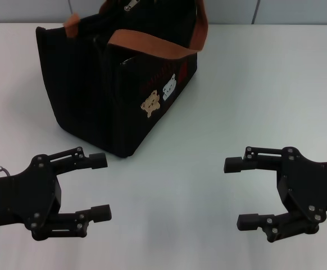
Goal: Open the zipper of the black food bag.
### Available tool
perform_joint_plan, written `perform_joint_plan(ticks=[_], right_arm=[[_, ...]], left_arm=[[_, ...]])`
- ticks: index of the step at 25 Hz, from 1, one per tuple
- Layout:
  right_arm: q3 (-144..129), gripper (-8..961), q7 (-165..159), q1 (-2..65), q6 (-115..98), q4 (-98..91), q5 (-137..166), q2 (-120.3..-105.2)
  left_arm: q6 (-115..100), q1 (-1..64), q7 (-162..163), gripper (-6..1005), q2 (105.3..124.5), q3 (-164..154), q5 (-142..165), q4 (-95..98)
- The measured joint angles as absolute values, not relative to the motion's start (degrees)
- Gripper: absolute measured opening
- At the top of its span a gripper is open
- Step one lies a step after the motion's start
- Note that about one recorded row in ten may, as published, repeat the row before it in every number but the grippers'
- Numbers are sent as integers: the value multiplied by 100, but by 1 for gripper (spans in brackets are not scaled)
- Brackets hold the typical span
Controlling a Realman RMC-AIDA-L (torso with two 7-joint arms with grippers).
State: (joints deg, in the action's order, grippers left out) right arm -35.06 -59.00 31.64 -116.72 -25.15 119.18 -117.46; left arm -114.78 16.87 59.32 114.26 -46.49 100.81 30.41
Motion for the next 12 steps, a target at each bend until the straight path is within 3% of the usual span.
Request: perform_joint_plan(ticks=[12], right_arm=[[-3507,845,-5903,3164,-11663,-2513,11918,-11751]], left_arm=[[-11486,1704,5932,835,11426,-4649,10090,3040]])
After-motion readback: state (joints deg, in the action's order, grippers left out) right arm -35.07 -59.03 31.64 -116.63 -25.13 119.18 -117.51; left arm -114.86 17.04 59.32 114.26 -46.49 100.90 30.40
